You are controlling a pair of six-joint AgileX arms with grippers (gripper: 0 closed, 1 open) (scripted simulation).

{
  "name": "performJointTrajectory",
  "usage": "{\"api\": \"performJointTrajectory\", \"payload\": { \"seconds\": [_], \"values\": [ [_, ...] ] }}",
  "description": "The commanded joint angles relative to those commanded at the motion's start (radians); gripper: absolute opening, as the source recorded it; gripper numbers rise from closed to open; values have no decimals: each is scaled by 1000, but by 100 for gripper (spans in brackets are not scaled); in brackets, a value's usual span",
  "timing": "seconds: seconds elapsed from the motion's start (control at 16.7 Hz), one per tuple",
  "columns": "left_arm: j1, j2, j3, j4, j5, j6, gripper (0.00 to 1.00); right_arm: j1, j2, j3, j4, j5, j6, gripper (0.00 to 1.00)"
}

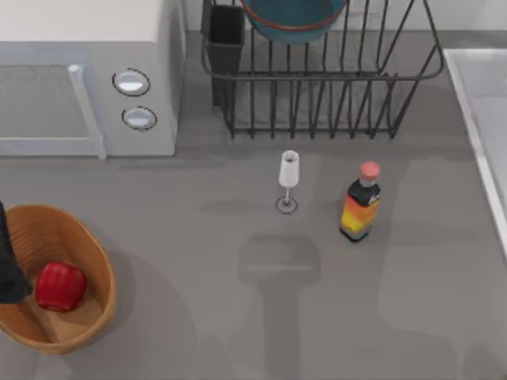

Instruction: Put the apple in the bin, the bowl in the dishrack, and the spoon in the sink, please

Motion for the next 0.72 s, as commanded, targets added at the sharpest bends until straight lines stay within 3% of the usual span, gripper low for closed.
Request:
{"api": "performJointTrajectory", "payload": {
  "seconds": [0.06, 0.72],
  "values": [
    [0, 0, 0, 0, 0, 0, 100, 0, 0, 0, 0, 0, 0, 0],
    [0, 0, 0, 0, 0, 0, 100, 0, 0, 0, 0, 0, 0, 83]
  ]
}}
